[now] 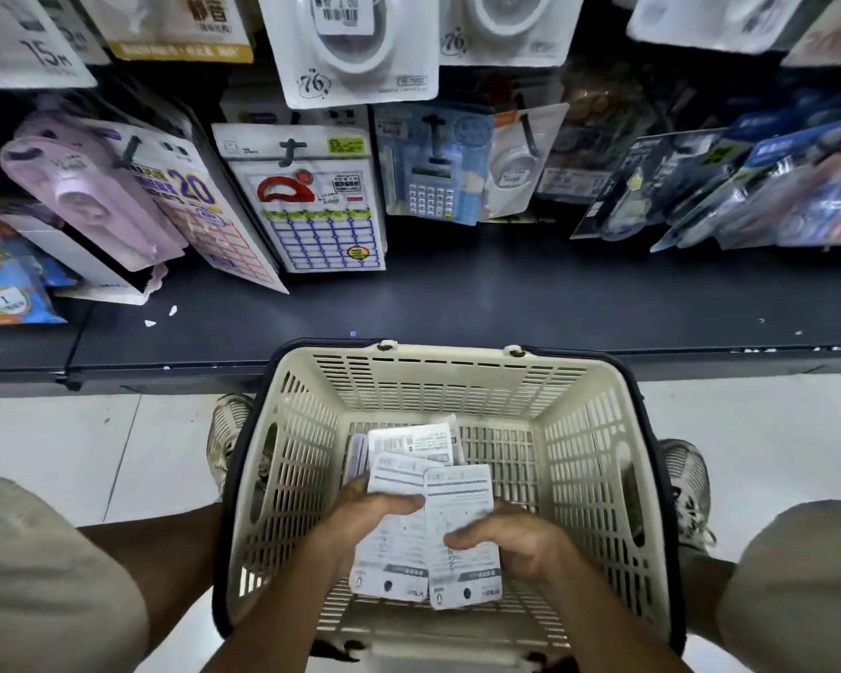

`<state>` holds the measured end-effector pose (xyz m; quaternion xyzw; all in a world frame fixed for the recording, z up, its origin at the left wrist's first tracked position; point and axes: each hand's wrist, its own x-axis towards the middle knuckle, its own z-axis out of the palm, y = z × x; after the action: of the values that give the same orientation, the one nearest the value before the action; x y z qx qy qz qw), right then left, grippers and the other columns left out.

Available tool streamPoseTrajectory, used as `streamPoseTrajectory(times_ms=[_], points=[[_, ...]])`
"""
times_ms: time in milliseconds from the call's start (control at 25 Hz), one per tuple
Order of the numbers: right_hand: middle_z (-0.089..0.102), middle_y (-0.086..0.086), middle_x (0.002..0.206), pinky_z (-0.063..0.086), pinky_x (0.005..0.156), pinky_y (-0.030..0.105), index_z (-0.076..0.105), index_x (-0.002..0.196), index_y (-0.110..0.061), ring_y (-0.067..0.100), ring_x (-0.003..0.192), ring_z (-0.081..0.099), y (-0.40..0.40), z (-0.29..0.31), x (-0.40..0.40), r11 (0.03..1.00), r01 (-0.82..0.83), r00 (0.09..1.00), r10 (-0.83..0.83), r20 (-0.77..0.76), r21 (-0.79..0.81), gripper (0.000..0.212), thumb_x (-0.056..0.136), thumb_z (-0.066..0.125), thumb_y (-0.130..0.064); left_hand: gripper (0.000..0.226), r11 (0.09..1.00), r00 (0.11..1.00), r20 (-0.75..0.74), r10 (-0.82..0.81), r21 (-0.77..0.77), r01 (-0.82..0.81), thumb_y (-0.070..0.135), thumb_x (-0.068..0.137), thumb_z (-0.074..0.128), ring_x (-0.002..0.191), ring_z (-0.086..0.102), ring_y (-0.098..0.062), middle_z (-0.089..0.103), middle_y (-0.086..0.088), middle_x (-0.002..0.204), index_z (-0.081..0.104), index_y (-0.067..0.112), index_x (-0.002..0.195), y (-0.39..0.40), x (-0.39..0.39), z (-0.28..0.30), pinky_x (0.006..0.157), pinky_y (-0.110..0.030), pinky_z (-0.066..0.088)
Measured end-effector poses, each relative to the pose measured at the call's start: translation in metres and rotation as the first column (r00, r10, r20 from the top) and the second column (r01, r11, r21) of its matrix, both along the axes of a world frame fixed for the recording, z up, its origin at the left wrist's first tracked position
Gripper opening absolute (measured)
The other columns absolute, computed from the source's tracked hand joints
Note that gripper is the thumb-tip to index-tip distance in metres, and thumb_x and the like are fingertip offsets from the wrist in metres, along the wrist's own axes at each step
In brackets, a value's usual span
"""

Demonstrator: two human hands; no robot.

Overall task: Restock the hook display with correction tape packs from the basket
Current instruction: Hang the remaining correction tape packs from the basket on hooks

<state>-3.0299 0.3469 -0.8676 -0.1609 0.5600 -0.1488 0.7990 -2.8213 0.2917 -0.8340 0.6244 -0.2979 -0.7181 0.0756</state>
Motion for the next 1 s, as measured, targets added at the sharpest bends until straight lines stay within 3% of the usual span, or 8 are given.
streamPoseTrajectory(times_ms=[160,240,360,560,680,800,880,1000], points=[[0.076,0.000,0.117,0.056,0.079,0.021,0.071,0.118,-0.017,0.013,0.107,0.072,-0.012,0.031,-0.011,0.994,-0.043,0.999,0.045,0.023,-0.100,0.044,0.081,0.075,0.007,0.053,0.999,0.991,-0.126,0.042,0.021,-0.040,0.016,0.061,0.090,0.108,0.071,-0.036,0.077,-0.012,0.113,0.075,0.017,0.112,-0.010,-0.010,0.025,0.100,-0.060,0.051],[0.077,0.001,0.115,0.057,0.083,0.025,0.073,0.115,-0.016,0.014,0.105,0.073,-0.020,0.057,-0.019,0.984,-0.040,0.998,0.032,-0.049,-0.172,0.040,0.080,0.078,0.004,0.057,0.995,0.988,-0.130,0.082,-0.053,-0.089,0.014,0.060,0.090,0.102,0.073,-0.036,0.078,-0.013,0.109,0.073,0.014,0.114,-0.017,-0.017,0.042,0.096,-0.059,0.054],[0.077,0.003,0.115,0.056,0.098,0.038,0.074,0.116,-0.014,0.019,0.107,0.073,-0.032,0.105,-0.033,0.954,0.015,0.982,-0.070,-0.174,-0.299,0.038,0.080,0.081,-0.001,0.042,0.972,0.980,-0.159,0.123,-0.180,-0.152,0.006,0.071,0.086,0.095,0.076,-0.032,0.079,-0.012,0.105,0.072,0.014,0.110,-0.023,-0.027,0.077,0.090,-0.054,0.058],[0.078,0.000,0.112,0.055,0.100,0.043,0.076,0.114,-0.015,0.019,0.105,0.073,-0.050,0.219,-0.070,0.823,-0.288,0.887,0.037,-0.459,-0.490,0.025,0.089,0.075,-0.011,0.039,0.950,0.973,-0.230,0.000,-0.304,-0.072,0.002,0.076,0.083,0.091,0.077,-0.029,0.079,-0.010,0.103,0.070,0.013,0.111,-0.029,-0.034,0.155,0.081,-0.043,0.061],[0.078,-0.007,0.108,0.058,0.086,0.027,0.077,0.108,-0.021,0.008,0.099,0.074,-0.067,0.311,-0.092,0.665,-0.299,0.862,-0.119,-0.493,-0.684,0.026,0.093,0.067,-0.003,0.037,0.909,0.959,-0.279,-0.043,-0.409,-0.079,0.002,0.078,0.081,0.088,0.078,-0.030,0.080,-0.010,0.099,0.070,0.013,0.111,-0.050,-0.040,0.215,0.068,-0.037,0.063],[0.077,-0.017,0.088,0.048,0.068,0.006,0.077,0.093,-0.032,-0.007,0.078,0.068,-0.079,0.403,-0.107,0.319,-0.411,0.810,-0.301,-0.503,-0.854,0.035,0.086,0.073,0.003,0.036,0.855,0.937,-0.256,-0.236,-0.513,0.075,0.005,0.080,0.080,0.090,0.078,-0.029,0.080,-0.008,0.101,0.069,0.017,0.112,-0.071,-0.051,0.285,0.069,-0.036,0.063],[0.077,-0.019,0.087,0.043,0.069,0.001,0.077,0.092,-0.039,-0.005,0.075,0.066,-0.082,0.440,-0.115,0.111,-0.588,0.684,-0.461,-0.566,-0.801,0.042,0.082,0.078,0.001,0.033,0.795,0.914,-0.199,-0.353,-0.578,0.181,0.007,0.081,0.080,0.091,0.078,-0.025,0.080,-0.003,0.102,0.070,0.021,0.109,-0.081,-0.056,0.326,0.076,-0.037,0.062],[0.070,-0.019,0.111,0.039,0.088,-0.003,0.078,0.110,-0.020,-0.002,0.101,0.064,-0.085,0.438,-0.132,-0.066,-0.783,0.400,-0.815,-0.420,-0.619,0.046,0.074,0.074,0.009,0.038,0.751,0.906,-0.175,-0.386,-0.630,0.198,0.009,0.075,0.084,0.094,0.077,-0.028,0.080,-0.006,0.105,0.072,0.020,0.109,-0.091,-0.051,0.363,0.083,-0.040,0.062]])
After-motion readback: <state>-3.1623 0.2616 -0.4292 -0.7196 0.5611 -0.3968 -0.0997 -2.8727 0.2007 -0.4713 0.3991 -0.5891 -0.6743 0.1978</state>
